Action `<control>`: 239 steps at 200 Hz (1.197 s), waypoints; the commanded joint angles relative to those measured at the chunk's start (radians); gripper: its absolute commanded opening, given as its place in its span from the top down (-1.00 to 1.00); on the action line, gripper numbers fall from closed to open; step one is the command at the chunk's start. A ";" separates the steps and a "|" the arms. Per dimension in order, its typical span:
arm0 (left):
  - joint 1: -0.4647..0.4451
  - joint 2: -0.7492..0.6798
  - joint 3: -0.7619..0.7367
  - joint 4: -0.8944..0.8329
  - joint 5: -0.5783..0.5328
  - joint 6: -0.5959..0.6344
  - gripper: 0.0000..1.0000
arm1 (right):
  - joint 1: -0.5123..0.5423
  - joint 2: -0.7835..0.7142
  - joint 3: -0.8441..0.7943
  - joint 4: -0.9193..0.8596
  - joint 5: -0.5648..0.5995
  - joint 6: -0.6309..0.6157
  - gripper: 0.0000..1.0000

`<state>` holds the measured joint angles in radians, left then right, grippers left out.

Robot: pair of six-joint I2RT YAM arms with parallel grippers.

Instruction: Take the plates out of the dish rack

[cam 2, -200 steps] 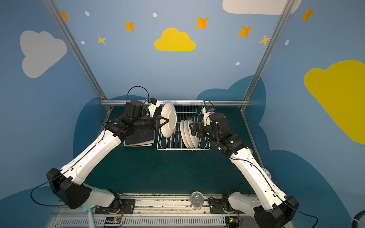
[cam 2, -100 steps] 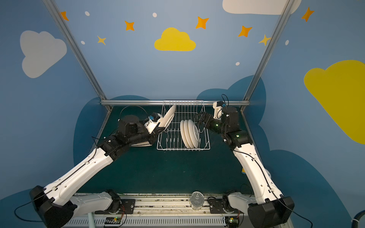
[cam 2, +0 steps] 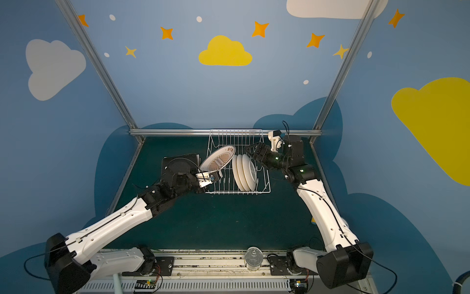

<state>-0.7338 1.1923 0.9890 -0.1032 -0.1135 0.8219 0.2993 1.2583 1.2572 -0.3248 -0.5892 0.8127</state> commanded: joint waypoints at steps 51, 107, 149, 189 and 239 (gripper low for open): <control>-0.035 0.025 0.013 0.142 -0.055 0.157 0.95 | 0.076 0.065 0.004 0.015 -0.015 0.039 -0.78; -0.059 0.040 0.014 0.138 -0.073 0.199 0.95 | 0.120 0.112 0.016 -0.014 -0.011 0.034 -0.65; -0.081 0.059 0.016 0.143 -0.104 0.259 0.93 | 0.149 0.157 0.057 -0.096 0.008 0.014 -0.28; -0.084 0.064 -0.002 0.181 -0.124 0.279 0.90 | 0.153 0.177 0.062 -0.120 0.004 0.012 0.05; -0.084 0.076 -0.036 0.251 -0.159 0.294 0.85 | 0.144 0.183 0.037 -0.048 -0.044 0.062 0.51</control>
<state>-0.8246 1.2709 0.9562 0.0124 -0.2367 1.1236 0.4473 1.4349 1.2945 -0.4156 -0.5919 0.8696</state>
